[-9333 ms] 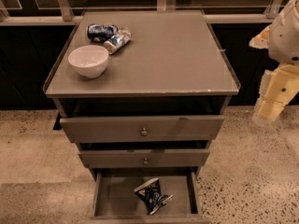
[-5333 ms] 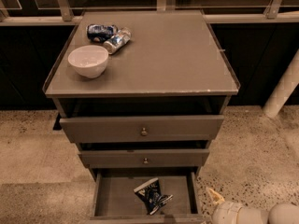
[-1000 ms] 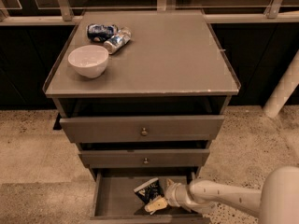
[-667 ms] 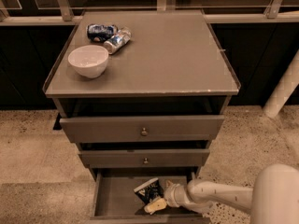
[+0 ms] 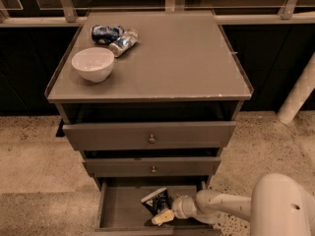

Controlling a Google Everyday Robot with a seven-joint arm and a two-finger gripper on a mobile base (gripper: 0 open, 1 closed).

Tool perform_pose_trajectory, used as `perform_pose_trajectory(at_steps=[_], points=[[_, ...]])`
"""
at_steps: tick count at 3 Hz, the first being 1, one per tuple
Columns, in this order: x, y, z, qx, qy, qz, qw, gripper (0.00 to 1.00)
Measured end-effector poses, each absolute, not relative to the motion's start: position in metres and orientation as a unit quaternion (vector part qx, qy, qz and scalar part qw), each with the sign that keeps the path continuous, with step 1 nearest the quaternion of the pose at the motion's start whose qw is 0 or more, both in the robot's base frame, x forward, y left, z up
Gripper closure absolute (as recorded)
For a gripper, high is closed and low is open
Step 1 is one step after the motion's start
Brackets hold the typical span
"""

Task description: Pick blue chip bag from bottom drawer and place on counter

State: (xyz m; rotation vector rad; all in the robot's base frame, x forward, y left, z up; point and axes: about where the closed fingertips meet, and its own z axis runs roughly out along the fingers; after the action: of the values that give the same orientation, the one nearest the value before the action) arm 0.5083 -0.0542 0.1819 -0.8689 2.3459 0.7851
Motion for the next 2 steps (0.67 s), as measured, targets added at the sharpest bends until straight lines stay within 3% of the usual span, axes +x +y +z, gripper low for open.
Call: perform_pose_trajectory(at_steps=[1,2], points=[[0.5143,-0.0555,0.1625,-0.308,0.869,0.297,0.249,0.0],[0.5159,-0.0559,0.1619,-0.307,0.869,0.297,0.25,0.19]])
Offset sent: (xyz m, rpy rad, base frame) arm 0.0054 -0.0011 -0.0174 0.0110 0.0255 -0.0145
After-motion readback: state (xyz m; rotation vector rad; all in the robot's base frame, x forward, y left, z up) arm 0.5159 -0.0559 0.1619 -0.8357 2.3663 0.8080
